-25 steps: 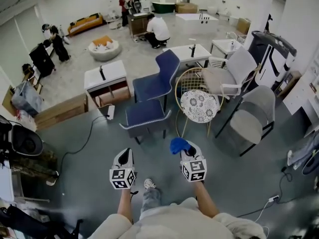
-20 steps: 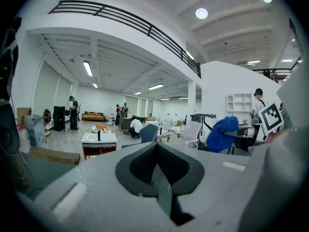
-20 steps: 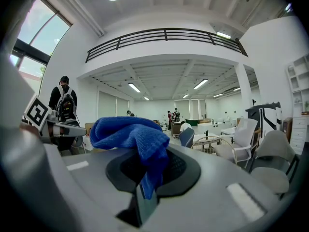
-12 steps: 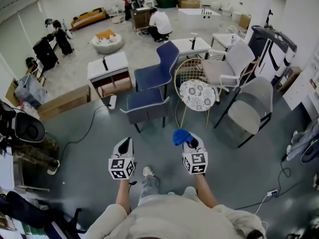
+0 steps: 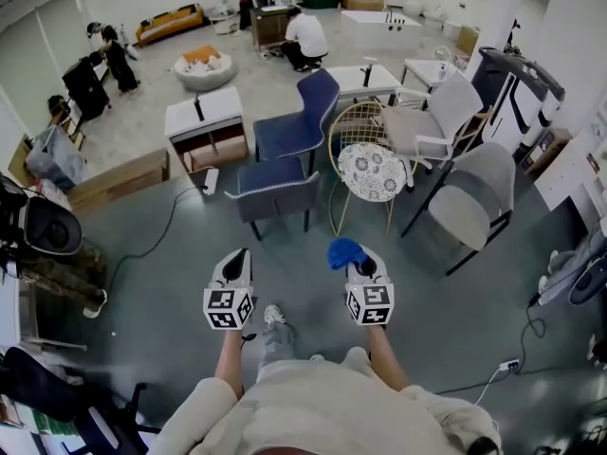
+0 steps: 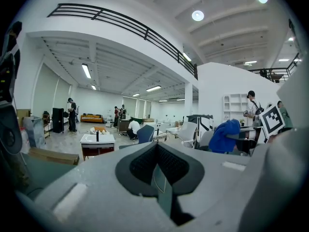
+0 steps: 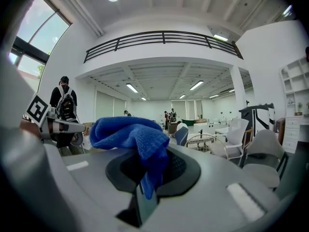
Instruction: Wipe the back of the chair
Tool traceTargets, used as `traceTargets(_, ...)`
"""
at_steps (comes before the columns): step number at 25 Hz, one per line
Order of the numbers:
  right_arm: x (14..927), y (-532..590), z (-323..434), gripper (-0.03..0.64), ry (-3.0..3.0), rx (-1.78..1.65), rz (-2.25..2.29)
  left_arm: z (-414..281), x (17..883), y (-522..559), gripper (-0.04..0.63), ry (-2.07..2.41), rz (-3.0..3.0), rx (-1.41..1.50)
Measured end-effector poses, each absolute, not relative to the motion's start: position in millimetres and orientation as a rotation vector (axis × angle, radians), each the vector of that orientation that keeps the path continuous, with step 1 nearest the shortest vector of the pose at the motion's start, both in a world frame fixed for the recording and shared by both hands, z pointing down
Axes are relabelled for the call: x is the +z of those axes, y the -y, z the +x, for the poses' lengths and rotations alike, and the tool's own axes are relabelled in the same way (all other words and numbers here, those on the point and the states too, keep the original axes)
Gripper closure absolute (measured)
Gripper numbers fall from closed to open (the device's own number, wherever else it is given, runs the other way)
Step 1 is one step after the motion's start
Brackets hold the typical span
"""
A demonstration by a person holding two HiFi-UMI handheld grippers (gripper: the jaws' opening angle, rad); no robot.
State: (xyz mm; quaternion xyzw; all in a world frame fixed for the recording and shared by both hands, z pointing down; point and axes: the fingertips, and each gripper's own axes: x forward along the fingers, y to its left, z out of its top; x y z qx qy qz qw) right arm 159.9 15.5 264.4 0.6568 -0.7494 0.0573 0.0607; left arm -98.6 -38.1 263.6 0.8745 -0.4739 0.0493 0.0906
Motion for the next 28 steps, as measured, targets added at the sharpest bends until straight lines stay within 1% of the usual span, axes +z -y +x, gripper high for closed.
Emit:
traceTargets(12,260,-14,168,0.571,2.271,0.180,2.013,-88,261,36,0.595,1.389,2.621,0.155)
traceTargets(28,263,-12,159,0.571,2.276,0.195,1.993,-91,264,37,0.595,1.393,2.624,0.155)
